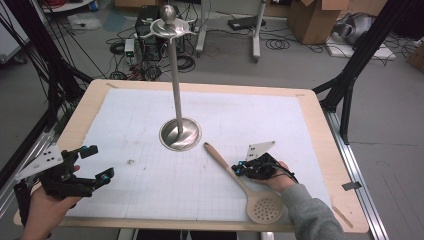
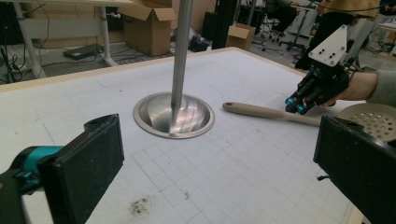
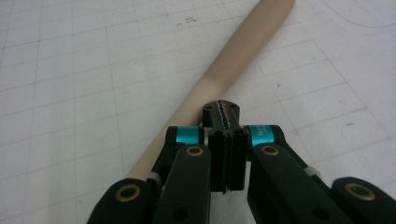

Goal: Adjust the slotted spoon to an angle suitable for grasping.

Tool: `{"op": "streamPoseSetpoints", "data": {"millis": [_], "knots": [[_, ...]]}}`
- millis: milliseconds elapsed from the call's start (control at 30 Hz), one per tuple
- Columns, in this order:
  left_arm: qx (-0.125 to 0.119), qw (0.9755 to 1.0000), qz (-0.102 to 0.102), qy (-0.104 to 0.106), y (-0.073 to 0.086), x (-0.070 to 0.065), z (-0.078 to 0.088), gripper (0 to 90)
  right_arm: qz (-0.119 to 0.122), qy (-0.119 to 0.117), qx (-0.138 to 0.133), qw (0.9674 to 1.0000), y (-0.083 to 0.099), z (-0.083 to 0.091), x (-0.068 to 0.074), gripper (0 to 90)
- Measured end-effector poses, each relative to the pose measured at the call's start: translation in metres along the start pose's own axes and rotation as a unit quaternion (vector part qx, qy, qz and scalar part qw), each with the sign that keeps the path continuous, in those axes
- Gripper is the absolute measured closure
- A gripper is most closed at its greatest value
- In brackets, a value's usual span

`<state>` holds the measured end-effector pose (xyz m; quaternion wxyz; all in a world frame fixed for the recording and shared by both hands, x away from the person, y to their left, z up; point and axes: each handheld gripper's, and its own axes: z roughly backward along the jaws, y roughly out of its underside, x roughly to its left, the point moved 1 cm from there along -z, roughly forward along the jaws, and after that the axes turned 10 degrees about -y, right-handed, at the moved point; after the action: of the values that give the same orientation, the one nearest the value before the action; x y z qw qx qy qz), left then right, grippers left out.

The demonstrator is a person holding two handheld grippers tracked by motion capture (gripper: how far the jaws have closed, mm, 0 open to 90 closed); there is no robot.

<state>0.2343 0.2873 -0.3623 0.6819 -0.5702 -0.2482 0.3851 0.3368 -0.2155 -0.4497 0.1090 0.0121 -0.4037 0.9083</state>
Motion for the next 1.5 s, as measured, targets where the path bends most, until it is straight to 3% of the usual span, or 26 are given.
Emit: {"op": "streamPoseSetpoints", "data": {"millis": [500,900,1133,1500], "knots": [[0.004,1.0,-0.001,0.0,0.002,0.0,0.001,2.1,0.027,-0.022,0.021,0.9992,-0.012,-0.008,-0.001,90.0],[0.003,1.0,0.0,-0.004,0.002,0.002,0.004,2.1,0.022,-0.004,0.073,0.9971,-0.027,-0.011,0.003,90.0],[0.004,1.0,-0.001,-0.004,0.002,0.002,0.004,2.1,0.018,-0.008,0.074,0.9971,-0.032,-0.017,0.005,90.0],[0.004,1.0,0.001,-0.002,0.002,0.001,0.004,2.0,0.038,-0.012,0.09,0.9952,-0.045,-0.029,0.007,90.0]]}}
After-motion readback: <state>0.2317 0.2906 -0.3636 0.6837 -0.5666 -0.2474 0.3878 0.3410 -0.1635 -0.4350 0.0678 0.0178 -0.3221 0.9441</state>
